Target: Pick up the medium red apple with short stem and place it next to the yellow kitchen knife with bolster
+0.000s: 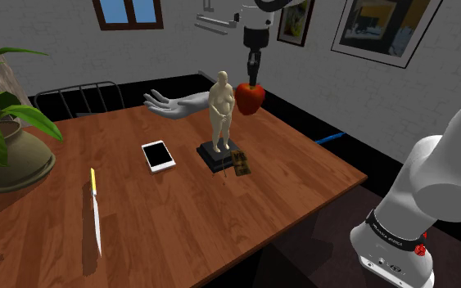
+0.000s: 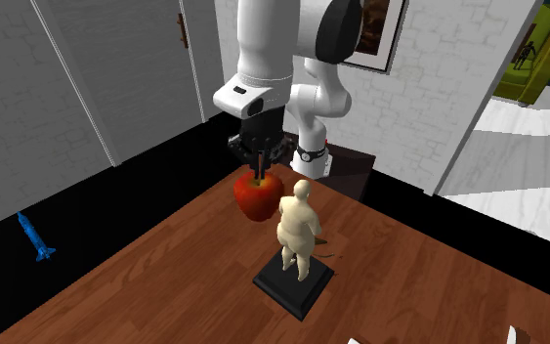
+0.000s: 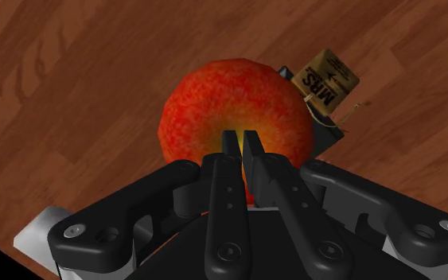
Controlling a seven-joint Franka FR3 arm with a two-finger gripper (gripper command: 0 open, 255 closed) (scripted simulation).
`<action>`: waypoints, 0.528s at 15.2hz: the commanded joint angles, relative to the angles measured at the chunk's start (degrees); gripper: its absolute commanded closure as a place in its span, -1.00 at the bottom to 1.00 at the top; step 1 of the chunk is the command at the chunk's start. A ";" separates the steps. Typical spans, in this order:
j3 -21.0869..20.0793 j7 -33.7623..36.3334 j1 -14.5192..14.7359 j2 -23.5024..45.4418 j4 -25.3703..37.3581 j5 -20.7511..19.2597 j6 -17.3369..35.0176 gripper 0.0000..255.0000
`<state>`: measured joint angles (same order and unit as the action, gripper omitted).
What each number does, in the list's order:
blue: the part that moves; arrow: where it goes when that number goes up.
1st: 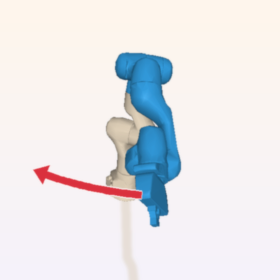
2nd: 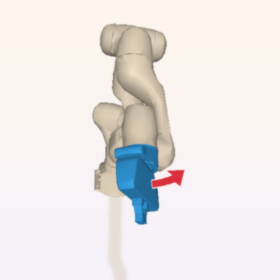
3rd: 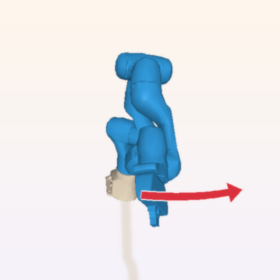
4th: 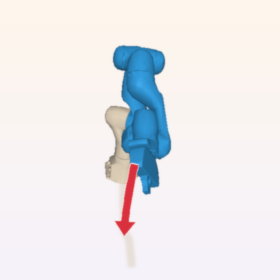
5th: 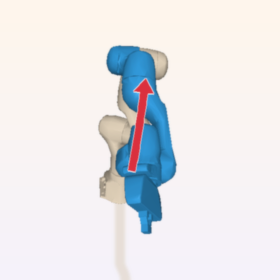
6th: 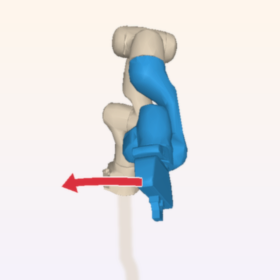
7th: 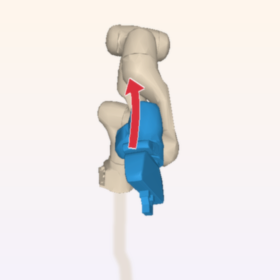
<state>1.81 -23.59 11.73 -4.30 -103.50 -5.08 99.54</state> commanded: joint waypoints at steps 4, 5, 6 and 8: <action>-3.08 6.01 2.83 4.73 4.17 0.15 0.08 1.00; -3.68 7.20 3.42 5.86 5.27 0.11 0.01 1.00; -4.25 8.38 4.02 7.04 6.45 0.05 -0.10 1.00; -5.33 10.69 5.25 9.54 9.05 -0.13 -0.40 1.00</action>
<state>-2.83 -14.36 16.24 3.09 -96.84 -5.14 99.57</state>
